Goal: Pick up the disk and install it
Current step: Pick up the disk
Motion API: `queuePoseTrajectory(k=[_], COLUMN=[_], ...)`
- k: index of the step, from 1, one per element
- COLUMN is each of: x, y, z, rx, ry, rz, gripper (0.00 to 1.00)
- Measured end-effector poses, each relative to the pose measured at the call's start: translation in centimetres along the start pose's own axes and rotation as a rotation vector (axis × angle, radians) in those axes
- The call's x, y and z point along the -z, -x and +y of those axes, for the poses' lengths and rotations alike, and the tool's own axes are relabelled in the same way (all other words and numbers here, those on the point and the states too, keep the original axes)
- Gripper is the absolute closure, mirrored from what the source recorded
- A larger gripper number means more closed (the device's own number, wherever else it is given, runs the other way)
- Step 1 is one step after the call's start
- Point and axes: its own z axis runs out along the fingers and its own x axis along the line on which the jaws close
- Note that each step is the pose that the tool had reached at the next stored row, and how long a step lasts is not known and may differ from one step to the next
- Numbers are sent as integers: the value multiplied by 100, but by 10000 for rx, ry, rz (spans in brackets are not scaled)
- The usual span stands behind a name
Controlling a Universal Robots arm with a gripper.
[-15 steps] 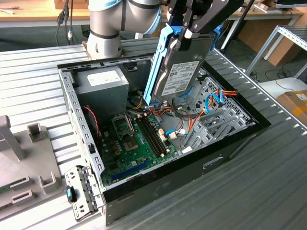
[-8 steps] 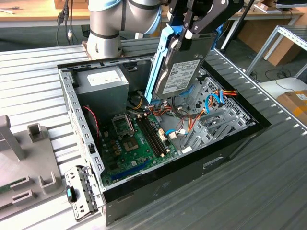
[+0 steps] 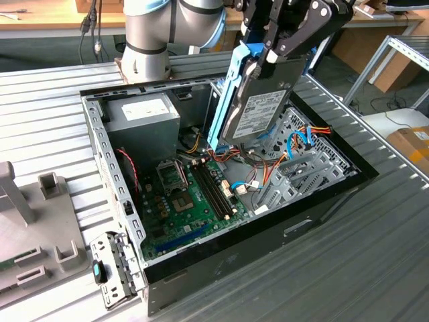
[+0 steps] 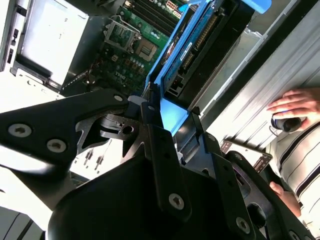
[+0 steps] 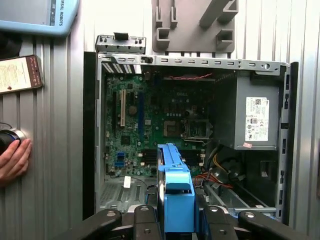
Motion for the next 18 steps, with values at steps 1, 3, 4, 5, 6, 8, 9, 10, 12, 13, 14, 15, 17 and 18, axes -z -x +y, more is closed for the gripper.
queuePoseTrajectory(k=[1, 3, 4, 5, 6, 8, 9, 10, 12, 13, 14, 15, 17, 18], x=[0, 3, 3, 1, 0, -2, -1, -2, -1, 0, 1, 3, 3, 3], y=[-30, -83, -86, -87, -92, -95, -94, -94, -98, -113, -140, -160, -166, -166], z=[0, 1, 1, -28, -86, -146, -146, -146, -147, -147, -146, -145, -146, -147], rx=[1, 0, -2, 0, -2, -4, -5, -5, -3, -2, -3, -4, -4, -4], ry=[-1, 0, 0, 0, 3, 5, 4, 4, 5, 4, 5, 4, 4, 4], rz=[-1, -15, -34, -42, -42, -42, -41, -41, -40, -41, -41, -41, -41, -41], gripper=[63, 63, 63, 63, 63, 63, 63, 63, 63, 63, 63, 63, 63, 63])
